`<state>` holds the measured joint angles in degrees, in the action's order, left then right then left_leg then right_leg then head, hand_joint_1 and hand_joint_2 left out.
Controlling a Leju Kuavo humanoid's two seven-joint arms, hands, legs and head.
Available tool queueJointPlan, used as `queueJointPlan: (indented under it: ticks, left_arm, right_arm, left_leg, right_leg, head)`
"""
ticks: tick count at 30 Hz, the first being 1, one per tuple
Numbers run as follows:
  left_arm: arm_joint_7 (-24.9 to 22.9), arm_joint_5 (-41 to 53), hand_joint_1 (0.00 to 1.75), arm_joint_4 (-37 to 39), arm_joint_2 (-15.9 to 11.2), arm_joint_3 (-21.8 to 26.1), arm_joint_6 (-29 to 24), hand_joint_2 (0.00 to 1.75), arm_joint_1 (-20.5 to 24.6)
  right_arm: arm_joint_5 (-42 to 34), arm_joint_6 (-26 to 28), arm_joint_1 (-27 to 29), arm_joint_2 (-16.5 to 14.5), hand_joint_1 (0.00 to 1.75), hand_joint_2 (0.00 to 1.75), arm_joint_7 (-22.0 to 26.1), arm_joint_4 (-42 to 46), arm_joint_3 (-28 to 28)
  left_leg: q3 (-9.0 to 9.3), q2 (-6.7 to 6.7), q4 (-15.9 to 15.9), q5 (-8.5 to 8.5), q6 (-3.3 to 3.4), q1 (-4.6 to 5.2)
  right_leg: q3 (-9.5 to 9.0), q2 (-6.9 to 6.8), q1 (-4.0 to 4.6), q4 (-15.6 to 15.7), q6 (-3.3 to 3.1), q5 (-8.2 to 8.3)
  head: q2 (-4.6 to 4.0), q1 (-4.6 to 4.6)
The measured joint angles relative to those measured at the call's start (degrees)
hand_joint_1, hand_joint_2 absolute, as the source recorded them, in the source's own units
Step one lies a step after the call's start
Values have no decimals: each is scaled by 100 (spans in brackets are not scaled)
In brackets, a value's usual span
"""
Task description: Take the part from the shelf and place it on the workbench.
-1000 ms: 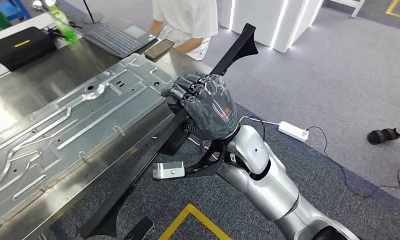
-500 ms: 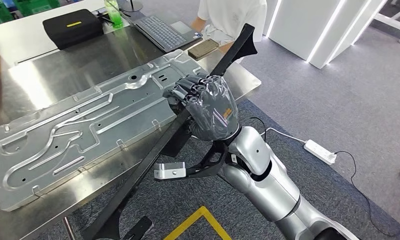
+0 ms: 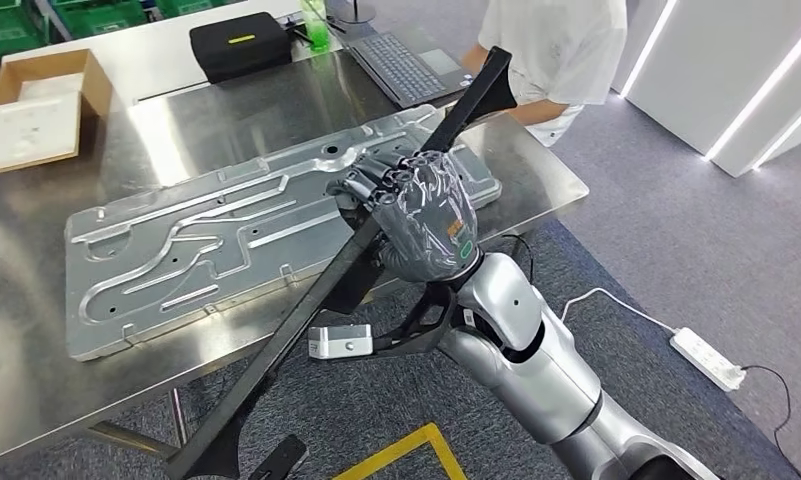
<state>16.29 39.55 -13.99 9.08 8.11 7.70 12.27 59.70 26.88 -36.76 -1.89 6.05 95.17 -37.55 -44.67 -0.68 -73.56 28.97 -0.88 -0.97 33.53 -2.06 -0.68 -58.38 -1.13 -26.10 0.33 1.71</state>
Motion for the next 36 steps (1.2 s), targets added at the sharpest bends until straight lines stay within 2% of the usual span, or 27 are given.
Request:
queueJointPlan:
  ticks: [1, 2, 3, 5, 6, 8, 9, 11, 12, 14, 15, 16, 17, 19, 21, 23, 24, 26, 27, 28, 29, 30, 31, 32, 33, 35, 36]
  left_arm:
    - [4, 1, 0, 0, -1, -1, -11, 175, -9]
    - [9, 1, 0, 0, -2, -1, -17, 175, -13]
    - [16, 2, 0, 0, 0, -1, -21, 175, -11]
    - [32, 1, 0, 0, 9, -1, -26, 175, -1]
    - [39, 0, 0, 0, 13, -1, -28, 175, 2]
    - [49, -1, 0, 0, 11, 0, -34, 175, -2]
    - [52, -1, 0, 0, 9, 1, -39, 175, -4]
    - [57, -2, 0, 0, 7, 1, -48, 175, 3]
    - [60, -3, 0, 0, 7, 1, -50, 175, 10]
    - [61, -4, 0, 0, 9, 1, -53, 175, 15]
    - [61, -3, 0, 0, 9, 1, -54, 175, 11]
    - [60, -3, 0, 0, 8, 1, -55, 175, 7]
    - [60, -2, 0, 0, 8, 2, -57, 175, 5]
    - [60, -1, 0, 0, 11, 1, -65, 175, 9]
    - [61, -1, 0, -1, 16, 1, -71, 175, 11]
    - [60, 0, 0, -1, 17, 2, -73, 175, -1]
    - [60, 0, 0, 0, 14, 1, -73, 175, -11]
    - [58, 1, 0, 0, 7, 0, -73, 175, -12]
    - [58, 0, 0, 0, 5, -1, -73, 175, -8]
    - [57, 0, 0, 0, 5, 0, -73, 175, 0]
    - [55, -1, 0, 0, 5, 0, -73, 175, 2]
    - [54, 0, 0, 0, 5, 1, -74, 175, -2]
    - [51, 0, 0, 0, 3, 1, -77, 175, -9]
    - [50, 0, 0, 0, 1, 2, -85, 175, -14]
    - [50, 0, 0, 0, -2, 2, -93, 175, -16]
    - [52, -3, 0, -1, -4, 2, -113, 175, -15]
    - [55, -8, 0, -1, -7, 2, -119, 175, -22]
  right_arm:
    - [-1, 3, 4, 1, 175, 175, -3, -2, 4]
    - [-1, 8, 6, 1, 175, 175, -7, -3, 10]
    - [-2, 13, 6, 1, 175, 175, -10, -3, 18]
    - [-5, 26, 7, 2, 175, 175, -16, -3, 45]
    - [-7, 34, 9, 3, 175, 175, -17, -5, 60]
    - [-11, 50, 15, 7, 175, 175, -21, -15, 82]
    - [-11, 56, 18, 10, 175, 175, -22, -21, 90]
    - [-16, 80, 27, 20, 175, 175, -23, -28, 118]
    - [-21, 92, 42, 31, 175, 175, -23, -32, 141]
    - [-31, 107, 91, 61, 175, 175, -23, -45, 188]
    - [-34, 110, 118, 76, 175, 175, -23, -55, 202]
    - [-37, 112, 136, 88, 175, 175, -23, -63, 211]
    - [-42, 116, 146, 96, 175, 175, -23, -70, 220]
    - [-61, 128, 150, 101, 175, 175, -23, -75, 245]
    - [-83, 152, 152, 108, 175, 175, -23, -79, 277]
    - [-91, 173, 155, 117, 175, 175, -23, -86, 298]
    - [-92, 177, 156, 117, 175, 175, -23, -89, 303]
    - [-93, 184, 155, 118, 175, 175, -23, -92, 314]
    - [-94, 187, 158, 119, 175, 175, -23, -95, 320]
    - [-95, 191, 165, 120, 175, 175, -23, -99, 325]
    - [-95, 192, 174, 120, 175, 175, -23, -106, 329]
    - [-95, 193, 187, 121, 175, 175, -23, -114, 331]
    - [-95, 194, 199, 121, 175, 175, -23, -123, 335]
    - [-96, 197, 208, 121, 175, 175, -23, -132, 345]
    - [-102, 203, 214, 121, 175, 175, -23, -137, 361]
    - [-137, 219, 221, 122, 175, 175, -28, -144, 417]
    - [-174, 224, 226, 123, 175, 175, -39, -150, 454]
  left_leg:
    - [79, 37, 152, -123, -19, -20]
    - [254, 103, 473, -301, -33, -37]
    - [453, 232, 840, -431, -37, -34]
    - [711, 398, 1320, -554, 19, -3]
    - [739, 415, 1384, -536, 60, 20]
    - [738, 288, 1397, -545, 149, 33]
    - [744, 227, 1414, -554, 185, 30]
    - [757, 116, 1444, -573, 258, 21]
    - [757, 58, 1446, -574, 279, 27]
    - [756, -78, 1444, -571, 305, 45]
    - [756, -158, 1441, -570, 310, 56]
    - [758, -242, 1436, -569, 311, 64]
    - [760, -328, 1430, -569, 310, 69]
    - [755, -475, 1411, -569, 297, 74]
    - [726, -595, 1404, -582, 250, 58]
    - [705, -717, 1434, -608, 170, 36]
    - [699, -696, 1428, -596, 141, 35]
    - [592, -424, 1182, -428, 93, 54]
    - [459, -231, 889, -271, 77, 50]
    - [286, -100, 536, -106, 48, 42]
    - [123, -37, 212, 16, 22, 27]
    - [30, -7, 30, 52, 0, 11]
    - [38, 16, 40, -6, -19, -4]
    - [165, 54, 268, -151, -33, -16]
    - [368, 110, 639, -312, -42, -26]
    - [712, 187, 1243, -499, -7, -6]
    - [782, 191, 1371, -509, 27, 10]
  right_leg:
    - [-5, -81, -3, -16, 14, -22]
    - [-14, -153, -7, -37, 33, -49]
    - [-24, -219, -3, -61, 61, -81]
    - [-40, -328, 22, -101, 128, -139]
    - [-50, -374, 37, -105, 161, -157]
    - [-75, -437, 27, -99, 221, -185]
    - [-71, -368, 9, -136, 252, -227]
    - [86, -91, -27, -485, 288, -457]
    - [250, 54, -28, -818, 286, -624]
    - [629, 168, -15, -1499, 269, -863]
    - [737, 187, -10, -1637, 255, -836]
    - [748, 203, -7, -1570, 233, -704]
    - [656, 238, -4, -1301, 205, -489]
    - [366, 460, -7, -575, 146, -112]
    - [215, 630, 4, -208, 121, -3]
    - [178, 563, 16, -155, 101, 1]
    - [146, 499, 11, -111, 78, 17]
    - [75, 351, -6, -16, 23, 50]
    - [52, 268, 3, 5, 2, 52]
    - [42, 185, 13, 7, -15, 45]
    - [41, 97, 21, 1, -24, 34]
    - [42, 17, 25, -9, -25, 21]
    - [43, -59, 25, -21, -19, 7]
    - [42, -128, 23, -38, -5, -11]
    - [39, -180, 21, -62, 20, -34]
    - [47, -260, 35, -111, 87, -82]
    - [46, -279, 42, -124, 121, -94]
  head:
    - [0, 1]
    - [0, 1]
    - [0, 2]
    - [0, -3]
    - [0, -7]
    - [0, -9]
    - [0, -10]
    - [0, -10]
    - [0, -11]
    - [0, -11]
    - [0, -11]
    - [0, -10]
    - [0, -10]
    - [0, -9]
    - [0, -10]
    - [0, -10]
    - [0, -10]
    - [0, -3]
    - [0, -1]
    - [0, 2]
    - [0, 1]
    - [0, 1]
    - [0, 1]
    - [0, 2]
    - [0, 1]
    - [0, 0]
    - [0, -2]
